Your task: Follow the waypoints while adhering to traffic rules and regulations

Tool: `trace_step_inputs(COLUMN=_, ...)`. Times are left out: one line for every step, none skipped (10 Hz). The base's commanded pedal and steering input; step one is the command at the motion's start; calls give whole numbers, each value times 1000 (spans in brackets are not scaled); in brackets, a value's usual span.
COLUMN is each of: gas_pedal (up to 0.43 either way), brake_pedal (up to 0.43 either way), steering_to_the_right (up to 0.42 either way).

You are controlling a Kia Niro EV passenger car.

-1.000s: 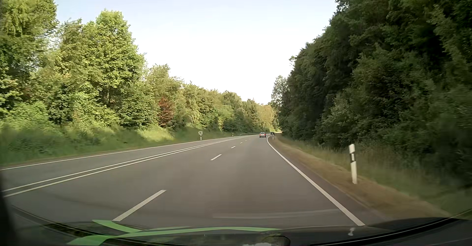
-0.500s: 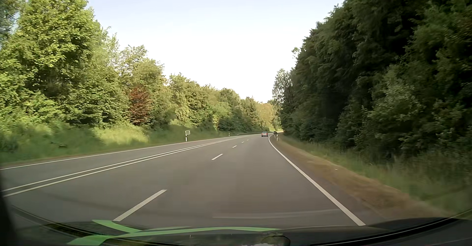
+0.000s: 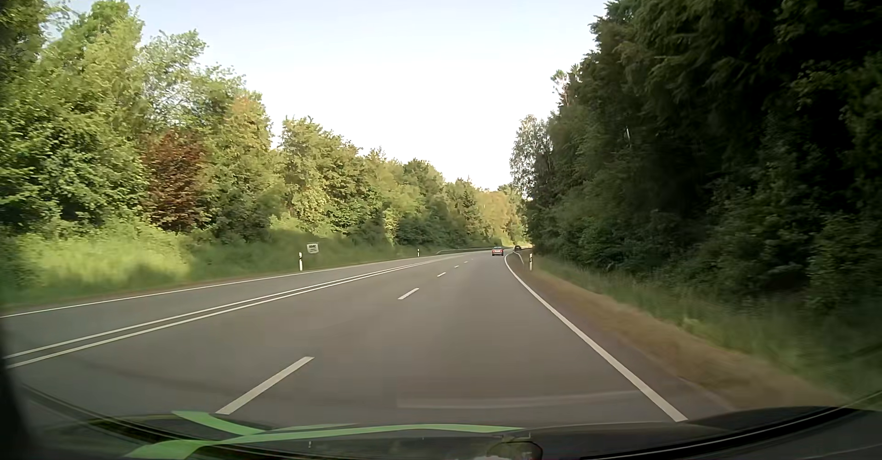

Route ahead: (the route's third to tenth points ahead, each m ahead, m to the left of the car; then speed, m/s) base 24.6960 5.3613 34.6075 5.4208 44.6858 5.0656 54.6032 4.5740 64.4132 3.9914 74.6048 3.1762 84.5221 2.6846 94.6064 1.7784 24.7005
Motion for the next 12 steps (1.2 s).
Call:
trace_step_inputs(gas_pedal=421, brake_pedal=0, steering_to_the_right=2)
trace_step_inputs(gas_pedal=421, brake_pedal=0, steering_to_the_right=1)
trace_step_inputs(gas_pedal=421, brake_pedal=0, steering_to_the_right=2)
trace_step_inputs(gas_pedal=409, brake_pedal=0, steering_to_the_right=2)
trace_step_inputs(gas_pedal=398, brake_pedal=0, steering_to_the_right=2)
trace_step_inputs(gas_pedal=398, brake_pedal=0, steering_to_the_right=2)
trace_step_inputs(gas_pedal=398, brake_pedal=0, steering_to_the_right=3)
trace_step_inputs(gas_pedal=398, brake_pedal=0, steering_to_the_right=4)
trace_step_inputs(gas_pedal=398, brake_pedal=0, steering_to_the_right=4)
trace_step_inputs(gas_pedal=398, brake_pedal=0, steering_to_the_right=4)
trace_step_inputs(gas_pedal=398, brake_pedal=0, steering_to_the_right=4)
trace_step_inputs(gas_pedal=398, brake_pedal=0, steering_to_the_right=4)
